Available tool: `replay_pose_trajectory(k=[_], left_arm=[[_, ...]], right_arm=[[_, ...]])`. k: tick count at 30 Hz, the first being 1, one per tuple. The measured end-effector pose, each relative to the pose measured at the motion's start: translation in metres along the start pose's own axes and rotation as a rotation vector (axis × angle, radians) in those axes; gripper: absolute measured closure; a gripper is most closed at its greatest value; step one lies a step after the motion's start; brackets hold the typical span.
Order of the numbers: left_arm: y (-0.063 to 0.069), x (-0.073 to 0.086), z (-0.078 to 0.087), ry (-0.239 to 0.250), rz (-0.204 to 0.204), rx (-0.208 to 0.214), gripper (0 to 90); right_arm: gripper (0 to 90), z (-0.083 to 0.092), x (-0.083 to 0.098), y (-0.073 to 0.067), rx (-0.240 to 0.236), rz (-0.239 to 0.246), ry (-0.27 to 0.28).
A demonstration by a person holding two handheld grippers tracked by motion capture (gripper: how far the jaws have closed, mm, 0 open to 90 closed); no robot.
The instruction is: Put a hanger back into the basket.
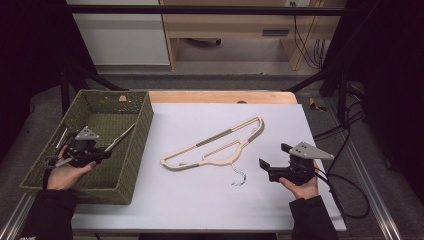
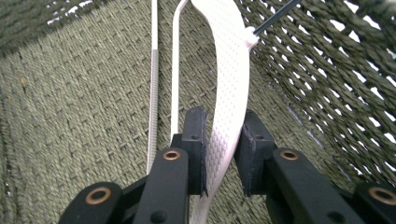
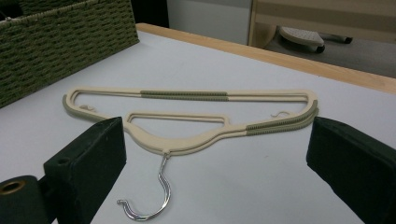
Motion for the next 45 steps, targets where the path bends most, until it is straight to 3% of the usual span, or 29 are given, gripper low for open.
replay_pose_trajectory(k=[7, 10, 16, 22, 26, 28, 30, 34, 37, 38, 40, 42, 45], left_arm=[[0.005, -0.003, 0.000, -0.049, -0.042, -0.017, 64.4], [0.005, -0.003, 0.005, -0.026, -0.038, -0.024, 61.8], [0.002, -0.007, 0.032, 0.077, -0.021, -0.052, 46.3], [0.012, -0.019, 0.064, 0.289, 0.045, -0.034, 28.4], [0.028, -0.031, 0.080, 0.397, 0.060, -0.035, 16.6], [0.032, -0.034, 0.083, 0.413, 0.059, -0.030, 11.8], [0.047, -0.042, 0.093, 0.479, 0.057, -0.006, 9.5], [0.066, -0.052, 0.100, 0.565, 0.068, 0.048, 6.8], [0.083, -0.059, 0.101, 0.599, 0.056, 0.070, 6.2], [0.083, -0.059, 0.101, 0.599, 0.056, 0.070, 6.2], [0.099, -0.065, 0.098, 0.620, 0.034, 0.096, 5.8], [0.112, -0.069, 0.093, 0.638, 0.037, 0.126, 5.4], [0.131, -0.073, 0.082, 0.635, 0.015, 0.156, 4.6]], right_arm=[[5.5, 0.000, 0.000, -0.001, -0.005, 0.006, -0.001], [5.5, 0.000, -0.001, -0.002, -0.005, 0.007, 0.003], [5.5, 0.001, -0.001, -0.002, -0.010, 0.008, 0.006], [5.7, 0.001, -0.003, -0.005, -0.018, 0.000, 0.011], [5.9, -0.001, -0.003, -0.007, -0.028, -0.002, 0.012], [5.9, -0.001, -0.003, -0.008, -0.033, 0.002, 0.011], [6.3, -0.002, -0.003, -0.009, -0.038, -0.009, 0.013], [7.0, -0.003, -0.003, -0.008, -0.041, -0.017, 0.007], [7.3, -0.004, -0.003, -0.009, -0.044, -0.022, 0.005], [7.5, -0.005, -0.003, -0.009, -0.044, -0.024, 0.005], [7.7, -0.007, -0.002, -0.009, -0.047, -0.023, 0.003], [7.9, -0.008, -0.001, -0.010, -0.048, -0.026, -0.004], [8.0, -0.010, -0.001, -0.012, -0.060, -0.029, -0.004]])
Point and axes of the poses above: each handheld gripper's, and its own axes: z roughly backward along the jaws, x roughly out of its underside, y roughly to its right, the point moved 4 cm from there along -z, roughly forward along the jaws, and after that the axes turned 2 degrees about -y, right-handed, at the moved point
